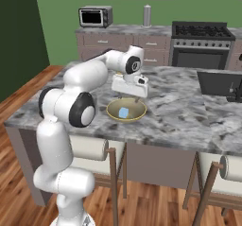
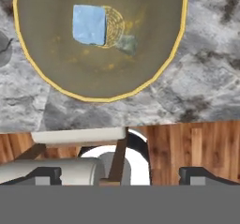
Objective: There are two ice cubes in the ice bowl. Place both ice cubes in the glass cup.
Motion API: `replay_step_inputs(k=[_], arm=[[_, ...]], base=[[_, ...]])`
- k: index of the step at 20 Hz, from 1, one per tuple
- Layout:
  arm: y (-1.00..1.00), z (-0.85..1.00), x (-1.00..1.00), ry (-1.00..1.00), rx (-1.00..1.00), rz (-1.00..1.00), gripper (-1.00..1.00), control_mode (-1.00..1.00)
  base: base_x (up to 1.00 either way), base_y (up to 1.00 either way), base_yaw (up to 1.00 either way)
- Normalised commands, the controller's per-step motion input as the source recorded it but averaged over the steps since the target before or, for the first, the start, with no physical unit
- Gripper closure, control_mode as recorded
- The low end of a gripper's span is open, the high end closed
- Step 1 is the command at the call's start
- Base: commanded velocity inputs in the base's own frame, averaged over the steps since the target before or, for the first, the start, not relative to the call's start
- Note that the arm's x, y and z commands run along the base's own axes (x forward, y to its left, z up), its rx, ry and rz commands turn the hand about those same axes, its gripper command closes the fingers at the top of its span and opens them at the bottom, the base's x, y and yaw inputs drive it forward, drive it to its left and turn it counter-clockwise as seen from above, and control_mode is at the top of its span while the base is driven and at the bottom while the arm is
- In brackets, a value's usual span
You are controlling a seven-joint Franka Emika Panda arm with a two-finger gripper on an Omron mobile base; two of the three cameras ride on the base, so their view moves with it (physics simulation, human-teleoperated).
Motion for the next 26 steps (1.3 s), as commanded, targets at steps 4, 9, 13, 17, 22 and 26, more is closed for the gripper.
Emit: replay_step_inputs(k=[4,9,13,17,22,26], arm=[[0.04,-0.38,0.55,0.00,-0.05,-0.02,-1.00,-1.00],[0.17,-0.44,0.51,0.00,0.00,-0.01,-1.00,-1.00],[0.24,-0.43,0.50,0.00,0.00,-0.01,-1.00,-1.00],[0.21,-0.37,0.46,0.00,0.00,-0.01,-1.00,-1.00],[0.19,-0.49,0.27,0.01,0.00,0.00,-1.00,-1.00],[0.14,-0.53,0.24,0.01,-0.02,0.00,-1.00,-1.00]], base=[[0.00,0.00,0.00],[0.00,0.00,0.00],[0.00,0.00,0.00],[0.00,0.00,0.00],[0.00,0.00,0.00],[0.00,0.00,0.00]])
